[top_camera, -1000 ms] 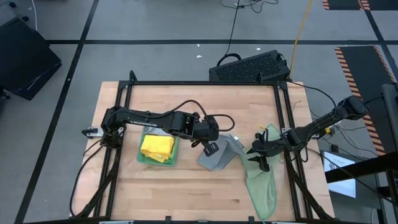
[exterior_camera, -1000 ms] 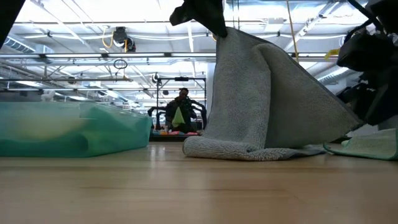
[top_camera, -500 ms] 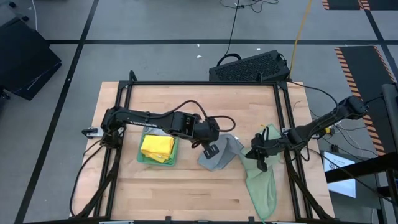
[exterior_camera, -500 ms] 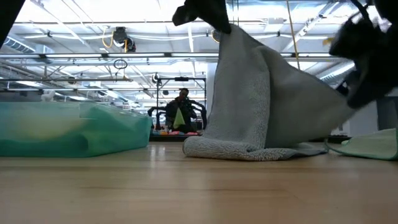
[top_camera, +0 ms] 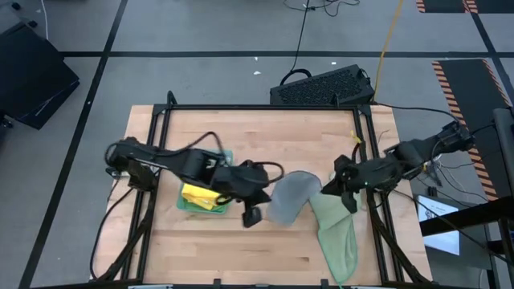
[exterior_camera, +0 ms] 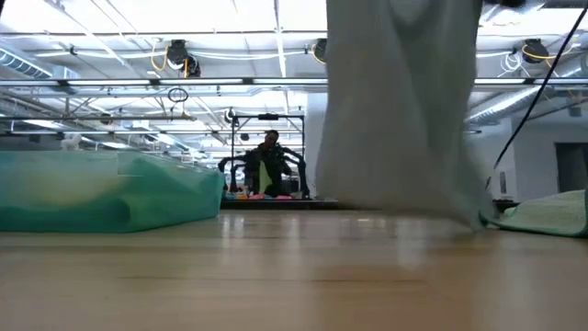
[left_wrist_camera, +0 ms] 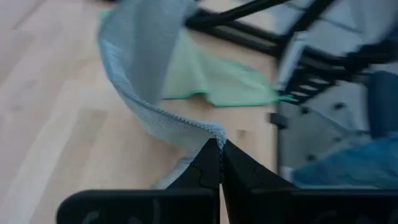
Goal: Fold microfiber towels
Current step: Fold the gray microfiber cloth
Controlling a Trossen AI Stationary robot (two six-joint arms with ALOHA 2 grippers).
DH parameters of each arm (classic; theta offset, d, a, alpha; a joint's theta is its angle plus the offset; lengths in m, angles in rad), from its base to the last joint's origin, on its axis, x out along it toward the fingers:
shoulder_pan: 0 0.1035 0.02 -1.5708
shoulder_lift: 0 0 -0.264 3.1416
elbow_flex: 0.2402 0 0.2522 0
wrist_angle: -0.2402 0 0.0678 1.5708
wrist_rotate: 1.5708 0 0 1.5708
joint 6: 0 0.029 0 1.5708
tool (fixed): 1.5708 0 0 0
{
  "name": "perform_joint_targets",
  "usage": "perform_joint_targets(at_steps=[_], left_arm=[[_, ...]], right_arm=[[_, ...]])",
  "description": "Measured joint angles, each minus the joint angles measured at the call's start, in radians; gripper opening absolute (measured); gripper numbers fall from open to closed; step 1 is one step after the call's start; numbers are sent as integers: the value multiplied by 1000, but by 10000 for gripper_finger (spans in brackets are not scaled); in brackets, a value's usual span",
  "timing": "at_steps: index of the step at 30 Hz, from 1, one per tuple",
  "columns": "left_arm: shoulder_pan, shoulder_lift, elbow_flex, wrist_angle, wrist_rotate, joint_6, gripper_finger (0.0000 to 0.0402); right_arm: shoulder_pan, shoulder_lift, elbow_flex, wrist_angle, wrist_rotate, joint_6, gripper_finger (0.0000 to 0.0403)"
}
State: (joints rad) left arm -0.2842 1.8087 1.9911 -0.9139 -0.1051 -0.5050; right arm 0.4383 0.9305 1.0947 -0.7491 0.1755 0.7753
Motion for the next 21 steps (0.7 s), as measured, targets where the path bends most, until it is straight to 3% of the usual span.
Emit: perform_joint_targets(at_steps=[5,7,11,16,21], left_arm=[[-45,-71,0,120,112,49,3],[-56,-92,2,154,145,79,3],[-49,-127,2,52,107,142,2],[27,-121,-17,-190,5,242,3],[157,-108,-177,-174,0,314,7]], right_arm=[[20,118,233,54,-187,25,1],[32,172,313,43,-208,57,1],[41,257,437,-41,-202,91,1],[-21,284,461,-262,-163,105,0],[-153,283,427,-471,-28,49,0]])
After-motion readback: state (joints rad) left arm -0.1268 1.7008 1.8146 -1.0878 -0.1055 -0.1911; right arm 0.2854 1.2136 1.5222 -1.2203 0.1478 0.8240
